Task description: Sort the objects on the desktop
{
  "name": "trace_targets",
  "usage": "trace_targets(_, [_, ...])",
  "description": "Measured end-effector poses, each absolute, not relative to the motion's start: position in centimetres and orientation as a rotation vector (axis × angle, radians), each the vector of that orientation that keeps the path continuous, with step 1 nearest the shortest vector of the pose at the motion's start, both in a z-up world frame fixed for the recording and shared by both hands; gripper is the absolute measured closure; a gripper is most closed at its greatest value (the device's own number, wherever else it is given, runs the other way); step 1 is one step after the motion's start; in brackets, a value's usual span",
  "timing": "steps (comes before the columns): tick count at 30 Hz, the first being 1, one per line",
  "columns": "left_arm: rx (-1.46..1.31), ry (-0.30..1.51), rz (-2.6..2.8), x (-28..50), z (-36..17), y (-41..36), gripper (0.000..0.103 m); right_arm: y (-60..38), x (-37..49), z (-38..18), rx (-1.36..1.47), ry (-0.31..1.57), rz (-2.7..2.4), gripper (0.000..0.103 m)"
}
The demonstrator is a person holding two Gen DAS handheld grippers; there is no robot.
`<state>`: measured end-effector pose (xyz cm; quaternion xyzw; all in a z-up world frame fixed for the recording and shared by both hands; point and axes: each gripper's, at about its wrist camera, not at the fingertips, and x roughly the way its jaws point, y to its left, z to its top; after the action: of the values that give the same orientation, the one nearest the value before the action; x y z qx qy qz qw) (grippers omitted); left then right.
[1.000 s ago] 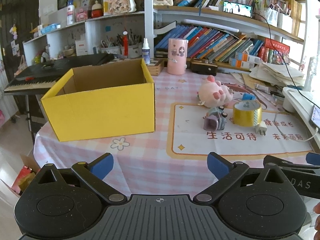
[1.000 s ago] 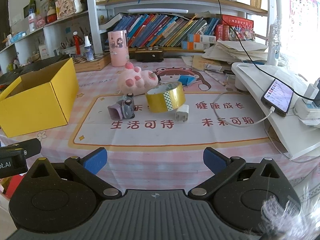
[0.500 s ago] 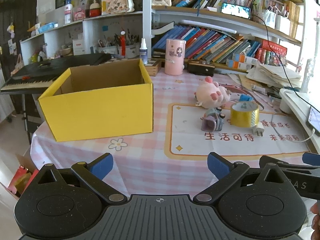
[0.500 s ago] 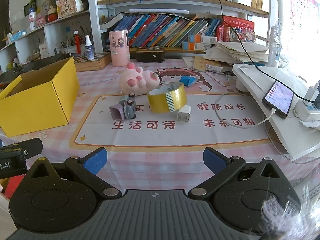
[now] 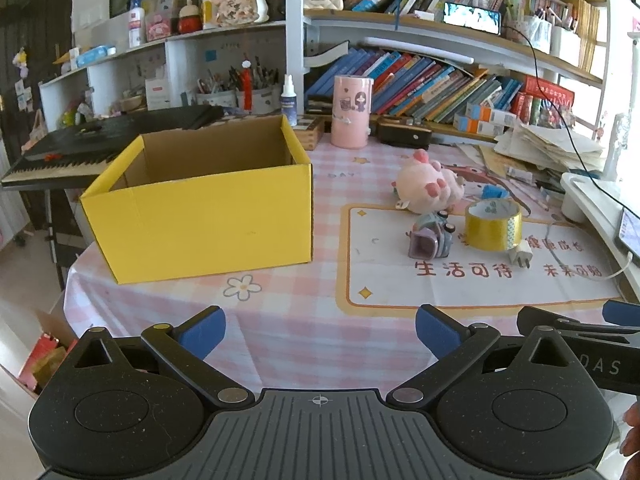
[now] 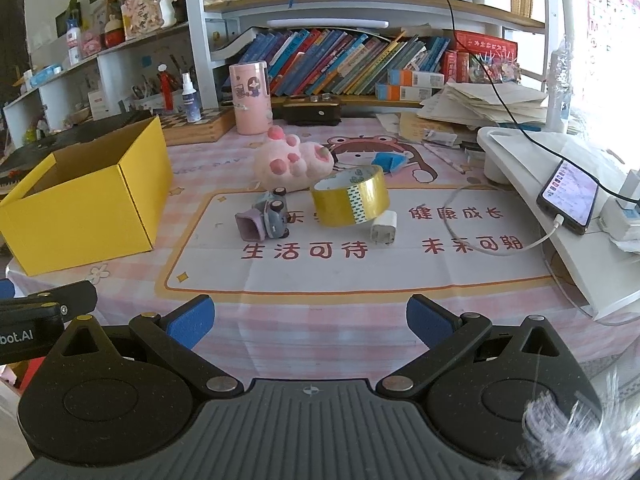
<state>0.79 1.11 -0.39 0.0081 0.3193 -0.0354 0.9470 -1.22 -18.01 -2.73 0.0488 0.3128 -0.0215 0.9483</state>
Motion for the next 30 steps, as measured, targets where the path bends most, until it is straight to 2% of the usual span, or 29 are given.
trace_targets(30, [0.048,0.680,-0.088,1.9,-1.2,-0.3,0.001,-19.1,0.2,-3.1,0.091,0.669,-0.084,0.000])
